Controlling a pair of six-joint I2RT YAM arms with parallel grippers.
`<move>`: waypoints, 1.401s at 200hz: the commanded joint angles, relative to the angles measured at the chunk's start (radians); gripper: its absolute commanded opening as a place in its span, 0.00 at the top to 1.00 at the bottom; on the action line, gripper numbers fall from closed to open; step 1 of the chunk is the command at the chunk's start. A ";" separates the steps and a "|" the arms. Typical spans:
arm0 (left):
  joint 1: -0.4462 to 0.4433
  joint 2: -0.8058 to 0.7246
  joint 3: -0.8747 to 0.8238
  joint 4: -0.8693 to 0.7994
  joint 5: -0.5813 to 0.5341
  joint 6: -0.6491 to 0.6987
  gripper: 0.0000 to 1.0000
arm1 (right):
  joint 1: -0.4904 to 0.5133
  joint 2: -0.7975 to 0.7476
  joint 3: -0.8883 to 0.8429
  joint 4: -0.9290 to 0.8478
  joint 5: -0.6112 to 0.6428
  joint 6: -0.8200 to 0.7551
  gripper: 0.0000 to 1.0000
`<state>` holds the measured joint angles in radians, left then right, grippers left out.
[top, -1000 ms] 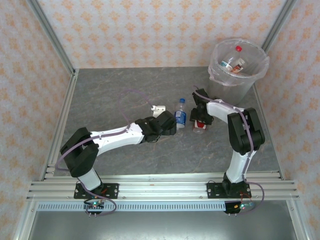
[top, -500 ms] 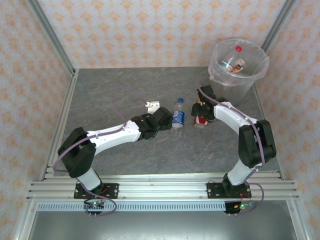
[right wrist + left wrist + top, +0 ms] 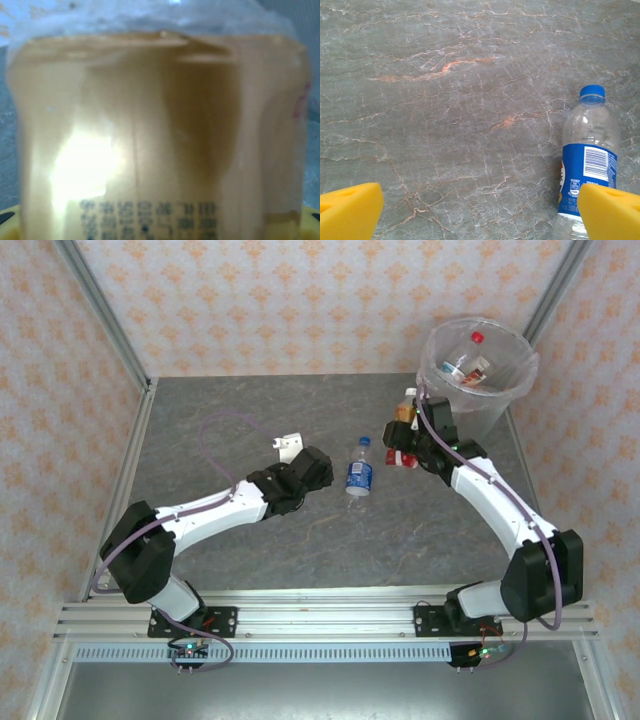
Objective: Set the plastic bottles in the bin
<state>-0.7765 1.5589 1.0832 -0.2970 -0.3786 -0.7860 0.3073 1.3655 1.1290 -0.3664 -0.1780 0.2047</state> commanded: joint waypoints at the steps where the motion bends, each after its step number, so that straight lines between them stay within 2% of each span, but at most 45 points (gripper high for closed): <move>1: 0.004 -0.031 -0.007 0.040 -0.033 -0.017 0.00 | -0.001 -0.026 0.104 0.043 0.065 -0.049 0.49; 83: 0.008 -0.056 -0.046 0.022 -0.042 -0.033 0.00 | -0.130 0.042 0.334 0.125 0.027 -0.031 0.49; 158: 0.020 -0.060 -0.041 0.022 -0.046 -0.019 0.00 | -0.265 0.070 0.410 0.219 0.091 -0.063 0.49; 234: 0.022 -0.025 -0.023 0.021 -0.014 -0.025 0.00 | -0.290 0.117 0.447 0.297 0.304 -0.238 0.49; 280: 0.021 -0.032 -0.026 0.025 -0.008 -0.019 0.00 | -0.308 0.169 0.461 0.252 0.344 -0.278 0.48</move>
<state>-0.7631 1.5269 1.0500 -0.2722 -0.3740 -0.7963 0.0158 1.5032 1.5482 -0.1123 0.1104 -0.0303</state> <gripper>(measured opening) 0.999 0.588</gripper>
